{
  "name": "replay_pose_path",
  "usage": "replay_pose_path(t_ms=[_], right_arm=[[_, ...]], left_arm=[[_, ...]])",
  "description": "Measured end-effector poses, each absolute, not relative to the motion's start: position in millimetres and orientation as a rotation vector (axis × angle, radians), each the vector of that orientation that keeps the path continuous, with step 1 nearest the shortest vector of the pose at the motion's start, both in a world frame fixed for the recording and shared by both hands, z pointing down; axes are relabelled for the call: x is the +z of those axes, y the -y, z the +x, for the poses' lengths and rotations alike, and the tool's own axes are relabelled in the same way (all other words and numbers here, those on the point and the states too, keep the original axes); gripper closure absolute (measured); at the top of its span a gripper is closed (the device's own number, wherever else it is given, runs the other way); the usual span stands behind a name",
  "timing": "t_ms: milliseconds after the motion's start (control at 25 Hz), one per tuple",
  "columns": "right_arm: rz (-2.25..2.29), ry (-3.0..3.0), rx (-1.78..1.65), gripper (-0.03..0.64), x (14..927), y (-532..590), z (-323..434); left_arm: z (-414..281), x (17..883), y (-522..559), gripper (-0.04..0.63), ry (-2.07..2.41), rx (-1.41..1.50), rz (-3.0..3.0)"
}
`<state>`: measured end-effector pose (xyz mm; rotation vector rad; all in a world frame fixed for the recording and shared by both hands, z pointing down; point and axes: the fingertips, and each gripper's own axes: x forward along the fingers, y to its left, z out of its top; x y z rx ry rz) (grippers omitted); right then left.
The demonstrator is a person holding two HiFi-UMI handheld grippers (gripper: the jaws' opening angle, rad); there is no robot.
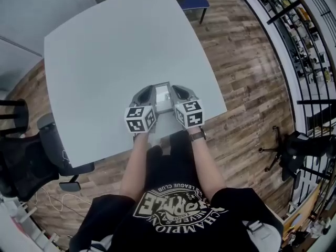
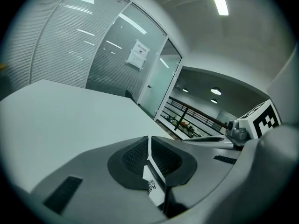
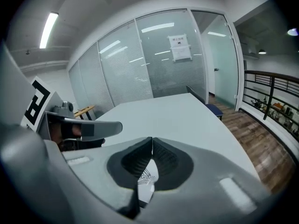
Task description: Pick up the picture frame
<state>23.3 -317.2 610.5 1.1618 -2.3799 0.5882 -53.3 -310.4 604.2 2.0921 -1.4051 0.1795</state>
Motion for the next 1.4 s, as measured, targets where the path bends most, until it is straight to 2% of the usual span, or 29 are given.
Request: replay_pose_path(t_ms=[200, 360, 440, 560, 680, 800, 1400], right_arm=[[1.108, 2.320, 0.647, 0.615, 652, 322, 30], [1.089, 2.301, 0.691, 0.614, 675, 326, 35], [1.077, 2.281, 0.704, 0.560, 687, 323, 34], [1.084, 2.256, 0.726, 0.551, 703, 322, 37], [1.083, 2.237, 0.767, 0.495, 717, 321, 39], [1.075, 2.221, 0.792, 0.480, 728, 319, 37], [1.045, 2.146, 0.824, 0.486, 759, 307, 40]], left_arm=[[-52, 646, 311, 0.584, 1.391, 0.277, 2.010], [-49, 671, 308, 0.554, 1.364, 0.313, 1.968], [-51, 683, 304, 0.543, 1.358, 0.329, 1.943], [-49, 700, 299, 0.520, 1.334, 0.355, 1.911], [-44, 716, 295, 0.472, 1.304, 0.382, 1.880], [-43, 729, 290, 0.431, 1.285, 0.409, 1.858], [-41, 761, 284, 0.433, 1.315, 0.515, 1.771]])
